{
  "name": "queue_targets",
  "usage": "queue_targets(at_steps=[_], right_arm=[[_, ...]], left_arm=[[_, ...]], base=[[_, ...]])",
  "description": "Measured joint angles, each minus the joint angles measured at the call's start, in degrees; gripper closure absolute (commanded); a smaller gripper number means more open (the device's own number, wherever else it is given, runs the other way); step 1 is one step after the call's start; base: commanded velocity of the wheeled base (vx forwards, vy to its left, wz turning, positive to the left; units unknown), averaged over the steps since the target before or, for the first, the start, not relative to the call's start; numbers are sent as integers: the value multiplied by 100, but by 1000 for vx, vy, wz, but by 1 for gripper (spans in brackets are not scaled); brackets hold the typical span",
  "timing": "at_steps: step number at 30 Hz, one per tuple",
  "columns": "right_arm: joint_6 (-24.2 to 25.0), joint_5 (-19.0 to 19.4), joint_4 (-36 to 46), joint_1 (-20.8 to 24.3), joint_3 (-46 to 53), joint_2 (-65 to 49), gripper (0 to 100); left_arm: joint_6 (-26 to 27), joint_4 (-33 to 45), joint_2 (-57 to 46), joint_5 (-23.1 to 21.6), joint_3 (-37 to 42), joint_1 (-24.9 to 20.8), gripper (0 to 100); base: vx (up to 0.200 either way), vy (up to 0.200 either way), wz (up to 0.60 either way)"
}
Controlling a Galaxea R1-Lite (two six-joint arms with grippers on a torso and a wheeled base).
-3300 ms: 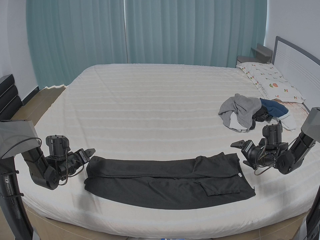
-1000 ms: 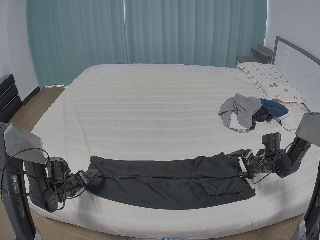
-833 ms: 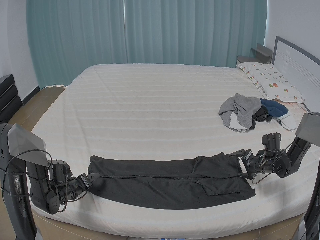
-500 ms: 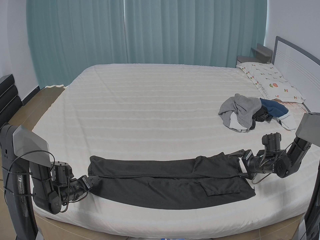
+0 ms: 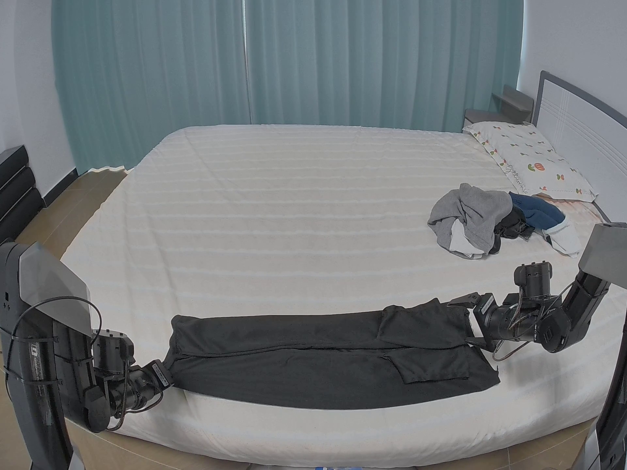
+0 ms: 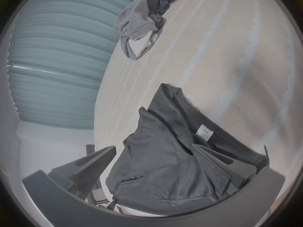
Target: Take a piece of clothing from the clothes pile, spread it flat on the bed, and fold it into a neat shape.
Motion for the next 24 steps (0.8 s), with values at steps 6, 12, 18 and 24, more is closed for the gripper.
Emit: queue_targets(at_steps=[6,12,18,24], right_arm=[[0,0,-22,11,52,2,0],[0,-2,-22,0,61,0,0],[0,-5,-22,-24,61,-16,0],[0,0,-20,-38,61,-22,0]], left_arm=[[6,-13,-77,88,279,2,100],[0,-16,-105,95,486,18,100],[0,-123,-107,90,529,112,100],[-52,-200,-105,30,533,176,0]], base=[[0,0,0],[0,0,0],[0,0,0],[0,0,0]])
